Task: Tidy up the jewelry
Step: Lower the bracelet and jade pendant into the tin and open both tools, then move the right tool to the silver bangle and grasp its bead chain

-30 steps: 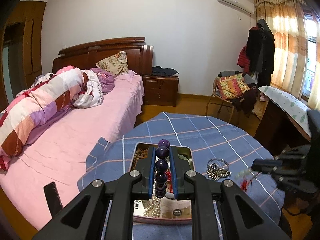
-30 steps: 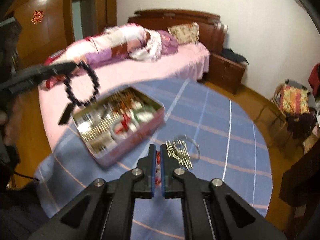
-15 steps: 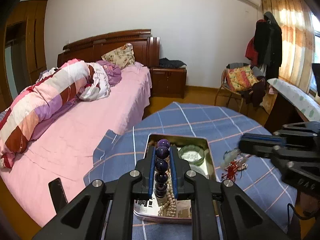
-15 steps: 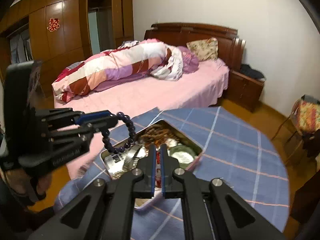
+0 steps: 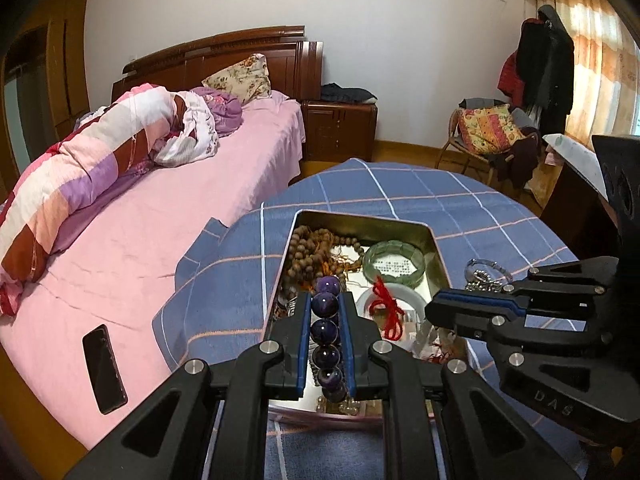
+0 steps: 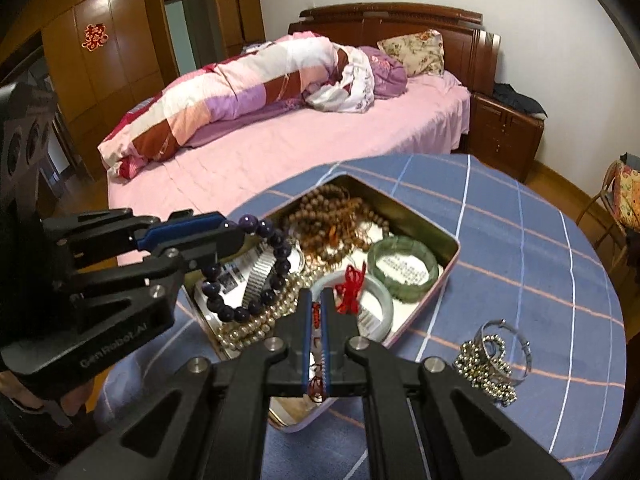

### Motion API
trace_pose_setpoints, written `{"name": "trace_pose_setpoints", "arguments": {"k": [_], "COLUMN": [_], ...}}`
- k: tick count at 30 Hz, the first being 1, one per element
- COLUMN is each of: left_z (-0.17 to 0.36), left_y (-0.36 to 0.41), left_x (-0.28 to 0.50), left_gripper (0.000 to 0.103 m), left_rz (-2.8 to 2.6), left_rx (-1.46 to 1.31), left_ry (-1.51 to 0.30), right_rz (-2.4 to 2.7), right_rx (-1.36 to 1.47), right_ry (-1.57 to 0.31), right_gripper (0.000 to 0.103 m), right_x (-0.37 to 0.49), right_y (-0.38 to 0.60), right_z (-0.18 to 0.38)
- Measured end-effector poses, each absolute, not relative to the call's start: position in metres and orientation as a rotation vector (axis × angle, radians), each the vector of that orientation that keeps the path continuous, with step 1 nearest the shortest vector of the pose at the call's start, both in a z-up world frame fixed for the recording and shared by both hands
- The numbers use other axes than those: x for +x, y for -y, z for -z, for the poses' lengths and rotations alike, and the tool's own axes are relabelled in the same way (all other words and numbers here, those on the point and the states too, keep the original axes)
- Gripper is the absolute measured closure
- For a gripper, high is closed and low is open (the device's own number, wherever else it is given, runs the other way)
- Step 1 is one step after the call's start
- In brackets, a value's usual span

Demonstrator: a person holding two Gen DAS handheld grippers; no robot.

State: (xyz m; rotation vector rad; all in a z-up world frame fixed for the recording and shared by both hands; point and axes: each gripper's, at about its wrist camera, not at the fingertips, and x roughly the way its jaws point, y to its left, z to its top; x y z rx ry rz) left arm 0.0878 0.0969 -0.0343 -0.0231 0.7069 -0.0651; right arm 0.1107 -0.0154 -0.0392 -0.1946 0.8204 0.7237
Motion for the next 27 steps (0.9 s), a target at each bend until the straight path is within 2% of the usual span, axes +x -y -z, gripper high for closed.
{"name": "trace_pose_setpoints", "arguments": {"k": [6, 8, 10, 11, 12, 13, 15, 19, 27], "left_z": [0.041, 0.041, 0.041, 0.04, 0.039, 0.038, 0.034, 0.029, 0.031], "left_y": [-0.098, -0.1, -0.1, -0.099, -0.1, -0.099, -0.099, -0.099, -0.081], "left_x": [0.09, 0.09, 0.089, 0.09, 0.09, 0.089, 0.086, 0.086, 0.095], "left_gripper": [0.089, 0.089, 0.087, 0.084, 0.074, 0.057, 0.038, 0.038, 0.038], "left_rz": [0.057, 0.06, 0.065, 0.065, 0.063, 0.053, 0.03, 0.028, 0.015], "left_rx": [-0.021, -0.035, -0.04, -0.039, -0.036, -0.032, -0.031, -0.043, -0.044], "left_ry": [-0.729, -0.734, -0.734, -0.733, -0.729, -0.722, -0.696, -0.683, -0.699], "right_rz": [-0.722, -0.723, -0.72, -0.715, -0.71, -0.707, -0.696, -0.667, -0.529], "right_rx": [-0.194, -0.185, -0.18, -0.18, -0.18, -0.18, -0.181, -0.186, -0.136], "right_ry": [-0.842, -0.841, -0.835, -0.83, -0.821, -0.818, -0.813, -0.807, -0.839], "right_gripper": [0.096, 0.089, 0.065, 0.06, 0.053, 0.05, 0.05, 0.042, 0.042], "right_x": [0.112, 0.112, 0.111, 0.111, 0.109, 0.109, 0.108, 0.107, 0.121], "right_y": [0.019, 0.022, 0.024, 0.025, 0.027, 0.03, 0.037, 0.057, 0.126], "right_z": [0.046, 0.046, 0.046, 0.046, 0.045, 0.044, 0.043, 0.042, 0.054]}}
